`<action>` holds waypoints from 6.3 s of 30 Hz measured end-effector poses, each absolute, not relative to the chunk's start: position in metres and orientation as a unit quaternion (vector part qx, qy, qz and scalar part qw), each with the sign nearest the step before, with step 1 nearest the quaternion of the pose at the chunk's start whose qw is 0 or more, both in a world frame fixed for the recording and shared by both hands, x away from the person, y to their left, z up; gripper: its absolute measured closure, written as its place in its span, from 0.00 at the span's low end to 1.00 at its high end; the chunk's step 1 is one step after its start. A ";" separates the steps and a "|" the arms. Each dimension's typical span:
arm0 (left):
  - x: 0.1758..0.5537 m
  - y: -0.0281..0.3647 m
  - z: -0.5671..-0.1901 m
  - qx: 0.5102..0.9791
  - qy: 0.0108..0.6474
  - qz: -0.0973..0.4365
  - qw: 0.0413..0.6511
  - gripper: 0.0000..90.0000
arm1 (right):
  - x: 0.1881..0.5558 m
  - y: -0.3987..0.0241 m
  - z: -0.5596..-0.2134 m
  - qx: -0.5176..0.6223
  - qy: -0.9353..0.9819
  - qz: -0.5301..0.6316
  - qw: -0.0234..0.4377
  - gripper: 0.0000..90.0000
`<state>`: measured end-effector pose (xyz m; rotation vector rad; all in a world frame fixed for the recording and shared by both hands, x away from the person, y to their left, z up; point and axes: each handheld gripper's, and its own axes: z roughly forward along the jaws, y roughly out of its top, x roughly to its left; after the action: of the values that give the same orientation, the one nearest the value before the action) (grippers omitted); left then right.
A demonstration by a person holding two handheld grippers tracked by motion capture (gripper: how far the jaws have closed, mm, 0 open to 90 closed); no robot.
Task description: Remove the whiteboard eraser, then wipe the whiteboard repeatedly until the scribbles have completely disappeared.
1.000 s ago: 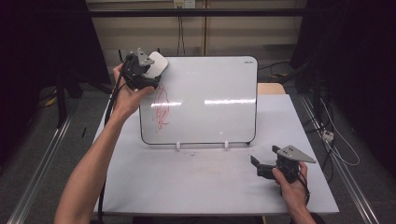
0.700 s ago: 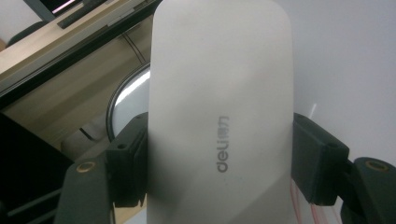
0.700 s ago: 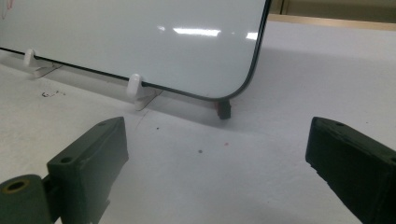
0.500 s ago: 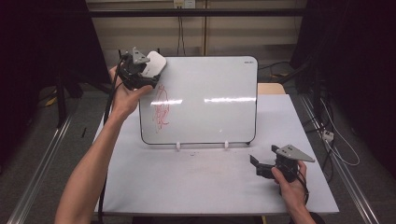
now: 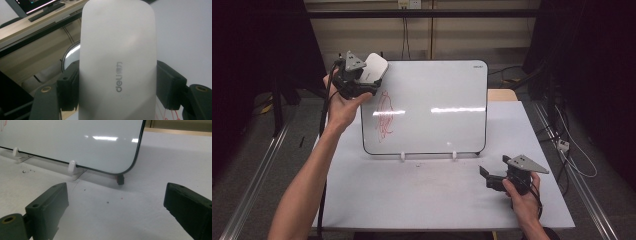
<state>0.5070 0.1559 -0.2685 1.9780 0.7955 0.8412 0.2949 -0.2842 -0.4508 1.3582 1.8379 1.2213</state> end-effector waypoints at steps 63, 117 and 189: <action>0.496 0.132 -0.304 0.796 0.286 0.380 0.375 0.35 | 0.293 -0.283 -0.450 0.498 0.686 0.455 0.271 0.07; 0.482 0.109 -0.337 0.803 0.274 0.404 0.343 0.35 | 0.294 -0.282 -0.450 0.495 0.688 0.455 0.272 0.08; 0.457 0.079 -0.361 0.820 0.249 0.397 0.330 0.35 | 0.294 -0.281 -0.450 0.495 0.688 0.456 0.270 0.08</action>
<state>0.4575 0.0795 -0.3612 2.1435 0.6510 1.0381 0.2936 -0.2814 -0.4505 1.3327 1.8547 1.2298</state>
